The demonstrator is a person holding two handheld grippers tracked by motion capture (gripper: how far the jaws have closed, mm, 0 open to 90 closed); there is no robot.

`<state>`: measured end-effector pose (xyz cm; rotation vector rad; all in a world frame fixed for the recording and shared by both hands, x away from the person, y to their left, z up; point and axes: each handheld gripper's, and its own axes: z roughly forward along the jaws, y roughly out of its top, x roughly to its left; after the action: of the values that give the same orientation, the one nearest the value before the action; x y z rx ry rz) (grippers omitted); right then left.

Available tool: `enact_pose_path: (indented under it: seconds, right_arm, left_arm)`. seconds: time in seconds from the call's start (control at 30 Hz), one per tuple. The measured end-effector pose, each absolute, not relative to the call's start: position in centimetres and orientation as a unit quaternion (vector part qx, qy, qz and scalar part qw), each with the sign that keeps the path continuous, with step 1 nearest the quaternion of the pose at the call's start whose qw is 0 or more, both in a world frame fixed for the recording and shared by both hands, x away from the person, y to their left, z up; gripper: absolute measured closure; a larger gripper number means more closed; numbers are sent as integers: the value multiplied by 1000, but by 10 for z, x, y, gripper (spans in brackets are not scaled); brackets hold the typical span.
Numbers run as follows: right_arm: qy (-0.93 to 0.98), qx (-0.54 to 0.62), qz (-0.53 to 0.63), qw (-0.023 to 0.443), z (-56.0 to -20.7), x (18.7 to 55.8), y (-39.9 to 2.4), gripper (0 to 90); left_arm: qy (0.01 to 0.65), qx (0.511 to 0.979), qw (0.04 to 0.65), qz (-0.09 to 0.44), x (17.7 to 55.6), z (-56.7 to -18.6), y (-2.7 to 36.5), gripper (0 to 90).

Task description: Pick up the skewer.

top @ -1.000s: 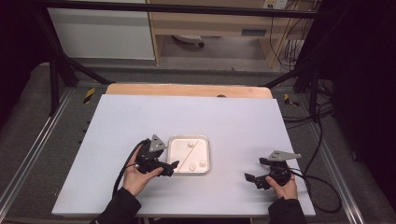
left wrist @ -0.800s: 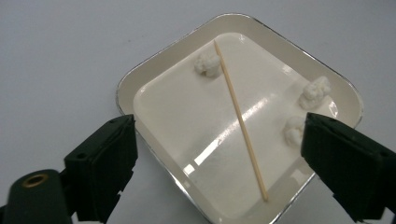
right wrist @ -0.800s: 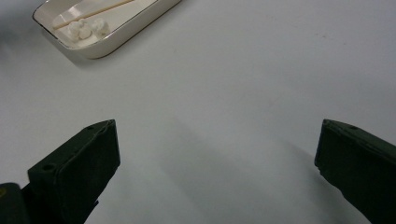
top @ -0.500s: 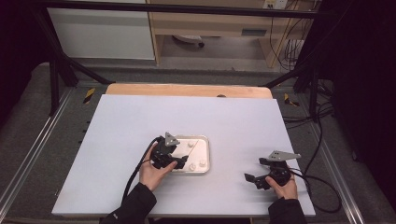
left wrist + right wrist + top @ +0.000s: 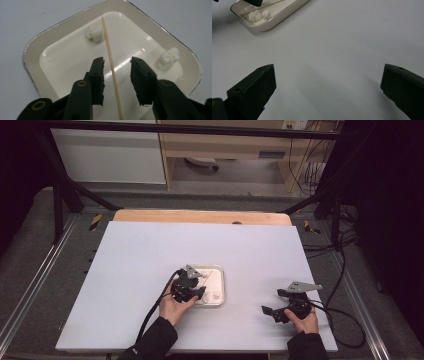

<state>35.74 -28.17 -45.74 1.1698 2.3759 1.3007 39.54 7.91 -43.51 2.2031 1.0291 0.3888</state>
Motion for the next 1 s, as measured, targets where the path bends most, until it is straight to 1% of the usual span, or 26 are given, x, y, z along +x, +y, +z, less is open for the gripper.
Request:
enact_pose_path:
  seconds: [0.07,0.1,0.13,0.17,0.3,0.53,0.6,0.7,1.0]
  right_arm:
    - [802,394,438,95,-457,357,-282,7]
    - [803,393,437,96,-457,357,-282,7]
    - [803,393,437,96,-457,357,-282,7]
    - [803,393,438,96,-457,357,-282,7]
    - [803,392,439,98,-457,358,-282,7]
    - [803,393,437,96,-457,358,-282,7]
    - [802,393,439,97,-457,358,-282,7]
    - [802,393,440,96,-457,358,-282,7]
    - [802,392,441,96,-457,358,-282,7]
  left_arm:
    - [393,846,330,147,395,-437,78,686]
    - [394,845,331,146,395,-437,77,719]
    - [393,846,328,147,394,-438,77,719]
    - [394,847,326,148,394,-438,77,748]
    - [394,847,320,154,393,-439,76,789]
    - [397,847,313,164,392,-440,74,817]
    - [401,846,310,167,392,-440,74,858]
    - [406,844,311,165,392,-440,74,875]
    - [411,839,311,175,390,-441,72,887]
